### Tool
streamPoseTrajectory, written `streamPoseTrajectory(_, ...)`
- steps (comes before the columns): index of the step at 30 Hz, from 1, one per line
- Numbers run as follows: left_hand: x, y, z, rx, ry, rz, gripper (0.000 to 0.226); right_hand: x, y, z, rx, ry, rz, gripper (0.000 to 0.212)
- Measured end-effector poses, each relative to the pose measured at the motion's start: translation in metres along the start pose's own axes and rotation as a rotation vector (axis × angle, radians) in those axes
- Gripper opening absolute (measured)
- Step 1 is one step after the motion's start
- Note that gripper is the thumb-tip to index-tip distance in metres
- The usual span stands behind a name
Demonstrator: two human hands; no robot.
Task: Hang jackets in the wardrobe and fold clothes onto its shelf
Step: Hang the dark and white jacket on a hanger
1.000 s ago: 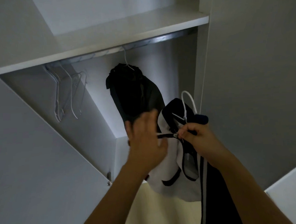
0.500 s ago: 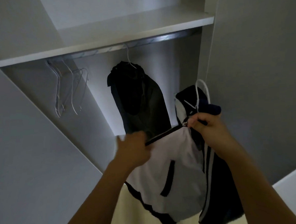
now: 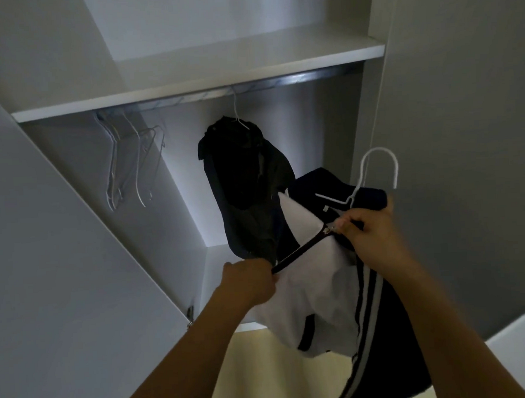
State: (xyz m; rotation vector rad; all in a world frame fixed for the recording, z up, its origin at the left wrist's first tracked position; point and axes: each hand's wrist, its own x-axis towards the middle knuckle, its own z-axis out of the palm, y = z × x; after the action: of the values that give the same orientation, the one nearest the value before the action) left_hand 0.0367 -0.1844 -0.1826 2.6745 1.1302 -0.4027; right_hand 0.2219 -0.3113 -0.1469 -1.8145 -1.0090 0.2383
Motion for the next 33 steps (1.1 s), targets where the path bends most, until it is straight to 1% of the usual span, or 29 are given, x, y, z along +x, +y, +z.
streamPoseTrajectory(1, 0.000, 0.007, -0.003, -0.109, -0.007, 0.059, 0.030, 0.002, -0.002, 0.000, 0.007, -0.016, 0.001, 0.026)
streamPoseTrajectory(3, -0.003, 0.028, -0.012, -0.465, 0.025, 0.210, 0.022, 0.004, -0.011, 0.004, -0.002, -0.071, -0.017, 0.028)
streamPoseTrajectory(4, -0.003, 0.037, -0.017, -0.567, 0.086, 0.265, 0.022, 0.005, -0.014, 0.006, -0.003, -0.082, -0.038, 0.029)
streamPoseTrajectory(5, -0.003, 0.042, -0.021, -0.596, 0.151, 0.298, 0.025, 0.006, -0.017, 0.007, -0.009, -0.074, -0.063, 0.028)
streamPoseTrajectory(6, -0.003, 0.043, -0.023, -0.582, 0.191, 0.307, 0.029, 0.007, -0.019, 0.007, -0.021, -0.052, -0.080, 0.026)
streamPoseTrajectory(8, -0.005, 0.033, -0.021, -0.527, 0.190, 0.274, 0.030, 0.011, -0.018, 0.001, -0.050, 0.004, -0.093, 0.020)
streamPoseTrajectory(10, -0.005, 0.012, -0.013, -0.414, 0.119, 0.183, 0.031, 0.018, -0.015, -0.010, -0.100, 0.045, -0.091, 0.017)
streamPoseTrajectory(12, -0.007, -0.010, -0.002, -0.273, 0.032, 0.080, 0.036, 0.026, -0.013, -0.019, -0.116, 0.089, -0.071, 0.016)
streamPoseTrajectory(15, -0.006, -0.024, 0.016, -0.161, -0.036, -0.005, 0.040, 0.034, -0.015, -0.023, -0.051, 0.138, -0.103, 0.016)
streamPoseTrajectory(18, -0.002, -0.020, 0.021, -0.084, -0.116, -0.031, 0.042, 0.036, -0.022, -0.017, 0.080, 0.091, -0.062, 0.022)
streamPoseTrajectory(20, 0.000, -0.017, 0.016, -0.025, -0.176, -0.013, 0.038, 0.038, -0.026, -0.016, 0.184, 0.049, -0.034, 0.026)
streamPoseTrajectory(21, 0.001, -0.014, 0.009, -0.028, -0.154, 0.007, 0.033, 0.038, -0.029, -0.017, 0.211, 0.026, -0.041, 0.026)
streamPoseTrajectory(22, 0.001, -0.010, -0.001, -0.080, -0.078, 0.032, 0.027, 0.038, -0.031, -0.018, 0.220, 0.001, -0.058, 0.026)
streamPoseTrajectory(23, 0.001, -0.005, -0.013, -0.176, 0.046, 0.062, 0.023, 0.038, -0.035, -0.018, 0.221, -0.029, -0.077, 0.026)
streamPoseTrajectory(24, 0.002, 0.002, -0.026, -0.275, 0.203, 0.098, 0.026, 0.038, -0.038, -0.017, 0.211, -0.061, -0.096, 0.026)
streamPoseTrajectory(26, 0.006, 0.016, -0.051, -0.415, 0.502, 0.191, 0.043, 0.036, -0.046, -0.013, 0.169, -0.115, -0.143, 0.024)
streamPoseTrajectory(27, 0.008, 0.021, -0.062, -0.438, 0.621, 0.241, 0.047, 0.036, -0.050, -0.012, 0.148, -0.127, -0.172, 0.024)
streamPoseTrajectory(28, 0.010, 0.024, -0.070, -0.430, 0.702, 0.281, 0.051, 0.035, -0.052, -0.011, 0.134, -0.132, -0.198, 0.024)
streamPoseTrajectory(29, 0.012, 0.025, -0.076, -0.410, 0.741, 0.316, 0.056, 0.035, -0.054, -0.011, 0.127, -0.135, -0.217, 0.025)
streamPoseTrajectory(31, 0.017, 0.023, -0.084, -0.352, 0.714, 0.433, 0.057, 0.034, -0.055, -0.012, 0.126, -0.127, -0.241, 0.026)
streamPoseTrajectory(33, 0.022, 0.022, -0.090, -0.305, 0.629, 0.529, 0.043, 0.033, -0.053, -0.014, 0.140, -0.114, -0.246, 0.026)
